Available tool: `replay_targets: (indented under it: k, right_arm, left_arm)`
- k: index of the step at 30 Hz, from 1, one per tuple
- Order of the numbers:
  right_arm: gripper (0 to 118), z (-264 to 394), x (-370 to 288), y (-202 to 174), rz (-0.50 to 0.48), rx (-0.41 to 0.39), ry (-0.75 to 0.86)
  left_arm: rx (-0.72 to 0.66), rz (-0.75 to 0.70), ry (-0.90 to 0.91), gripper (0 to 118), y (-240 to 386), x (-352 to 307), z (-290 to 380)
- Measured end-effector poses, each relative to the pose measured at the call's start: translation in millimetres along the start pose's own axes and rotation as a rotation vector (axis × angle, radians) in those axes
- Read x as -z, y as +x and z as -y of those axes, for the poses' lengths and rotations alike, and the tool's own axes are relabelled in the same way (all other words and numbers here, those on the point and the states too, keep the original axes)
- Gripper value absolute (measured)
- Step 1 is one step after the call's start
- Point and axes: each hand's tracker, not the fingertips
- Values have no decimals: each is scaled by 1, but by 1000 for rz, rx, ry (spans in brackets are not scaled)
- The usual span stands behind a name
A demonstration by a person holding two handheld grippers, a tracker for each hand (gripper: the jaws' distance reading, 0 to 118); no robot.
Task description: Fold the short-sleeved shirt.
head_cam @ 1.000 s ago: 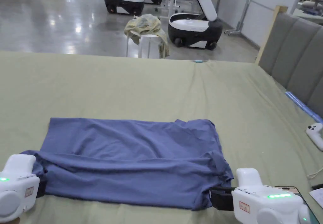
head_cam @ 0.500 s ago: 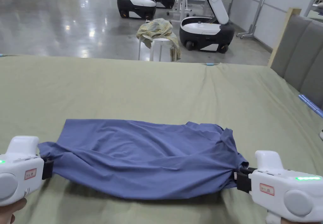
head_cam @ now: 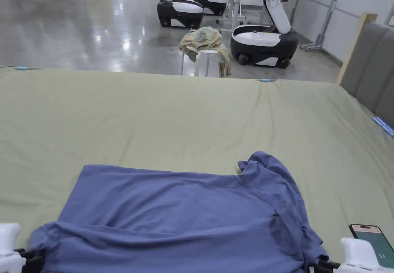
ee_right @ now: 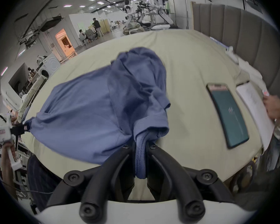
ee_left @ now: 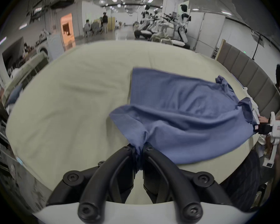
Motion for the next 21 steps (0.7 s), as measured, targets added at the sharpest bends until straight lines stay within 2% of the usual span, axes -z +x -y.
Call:
replay_targets:
  k: [1, 2, 3, 4, 5, 8, 11, 13, 14, 15, 16, 17, 18, 21]
  right_arm:
    - [20, 9, 5, 1, 1, 28, 4]
    - [37, 11, 4, 3, -16, 71, 23]
    - [68, 11, -2, 4, -24, 98, 46]
    - [91, 10, -12, 3, -21, 115, 84]
    - [102, 7, -26, 1, -24, 116, 126]
    - [105, 6, -70, -25, -11, 23, 345]
    - [105, 7, -101, -59, -3, -21, 590]
    - [105, 6, -113, -81, 1, -52, 699]
    - [103, 5, -117, -91, 5, -77, 734]
    - [89, 3, -118, -99, 14, -104, 735]
    - [60, 1, -117, -107, 36, -133, 721]
    - [24, -2, -112, -113, 59, -162, 707]
    - [2, -3, -108, -117, 58, -186, 696]
    - [1, -4, -101, -121, 6, -211, 661]
  left_arm:
    - [-11, 3, 5, 25, -1, 8, 6]
    - [-20, -21, 10, 46, -2, 10, 8]
    - [-30, -48, 17, 74, -2, 7, 9]
    - [-24, -63, 49, 82, 1, -3, 11]
    - [1, -74, 111, 83, 5, -15, 11]
    - [90, -85, 443, 83, 30, -66, 16]
    - [116, -123, 549, 83, 57, -86, 10]
    - [135, -162, 599, 82, 70, -89, 13]
    - [156, -140, 607, 82, 75, -90, 12]
    - [165, -120, 613, 76, 79, -88, 10]
    - [177, -100, 598, 54, 83, -87, 9]
    - [185, -110, 571, 17, 86, -82, 5]
    - [183, -133, 552, 5, 90, -78, 4]
    - [149, -76, 530, 5, 82, -73, -2]
